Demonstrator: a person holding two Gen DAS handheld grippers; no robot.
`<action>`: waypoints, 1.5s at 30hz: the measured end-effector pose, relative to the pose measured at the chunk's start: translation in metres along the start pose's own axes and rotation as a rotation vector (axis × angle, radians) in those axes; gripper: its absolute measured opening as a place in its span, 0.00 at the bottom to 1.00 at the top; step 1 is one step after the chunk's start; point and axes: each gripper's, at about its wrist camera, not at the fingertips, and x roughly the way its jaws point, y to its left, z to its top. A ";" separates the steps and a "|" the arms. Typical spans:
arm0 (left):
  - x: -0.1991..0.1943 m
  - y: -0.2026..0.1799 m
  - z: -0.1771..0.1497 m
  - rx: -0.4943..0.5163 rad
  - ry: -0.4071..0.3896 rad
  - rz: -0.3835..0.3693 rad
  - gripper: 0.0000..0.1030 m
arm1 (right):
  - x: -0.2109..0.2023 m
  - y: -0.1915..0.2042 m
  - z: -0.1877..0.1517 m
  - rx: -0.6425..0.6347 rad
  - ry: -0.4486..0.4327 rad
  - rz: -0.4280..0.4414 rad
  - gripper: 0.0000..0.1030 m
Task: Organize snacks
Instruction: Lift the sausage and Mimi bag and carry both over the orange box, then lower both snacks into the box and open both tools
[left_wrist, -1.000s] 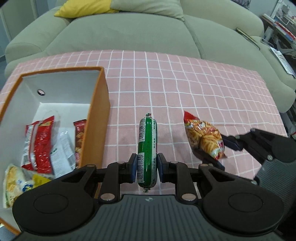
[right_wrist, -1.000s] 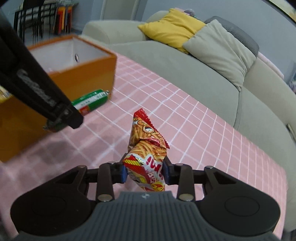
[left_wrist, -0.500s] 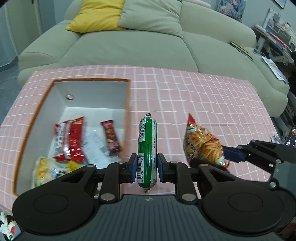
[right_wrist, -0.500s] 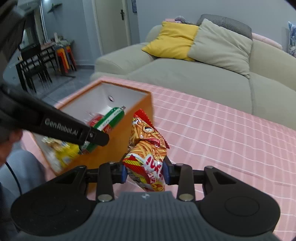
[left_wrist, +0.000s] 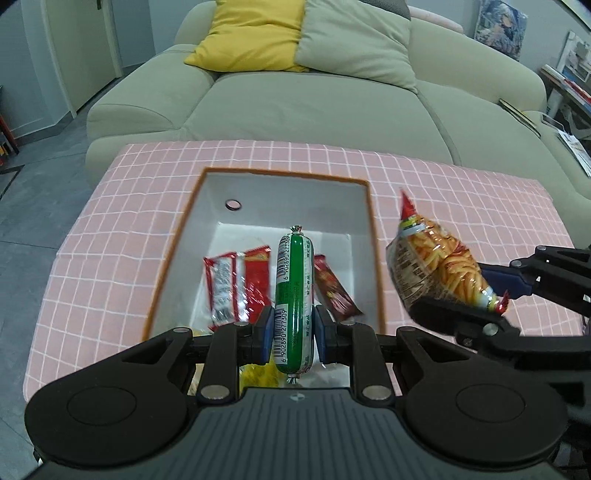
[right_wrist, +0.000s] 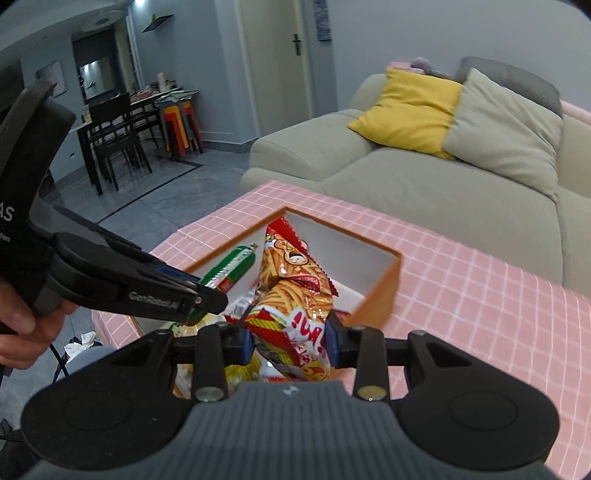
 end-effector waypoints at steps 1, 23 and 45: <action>0.004 0.003 0.004 -0.005 0.001 0.001 0.24 | 0.006 0.003 0.005 -0.014 0.008 -0.002 0.32; 0.124 0.030 0.057 0.006 0.213 -0.023 0.24 | 0.159 -0.002 0.035 -0.370 0.236 -0.134 0.32; 0.176 0.032 0.051 -0.016 0.320 -0.068 0.33 | 0.193 -0.006 0.007 -0.562 0.358 -0.132 0.46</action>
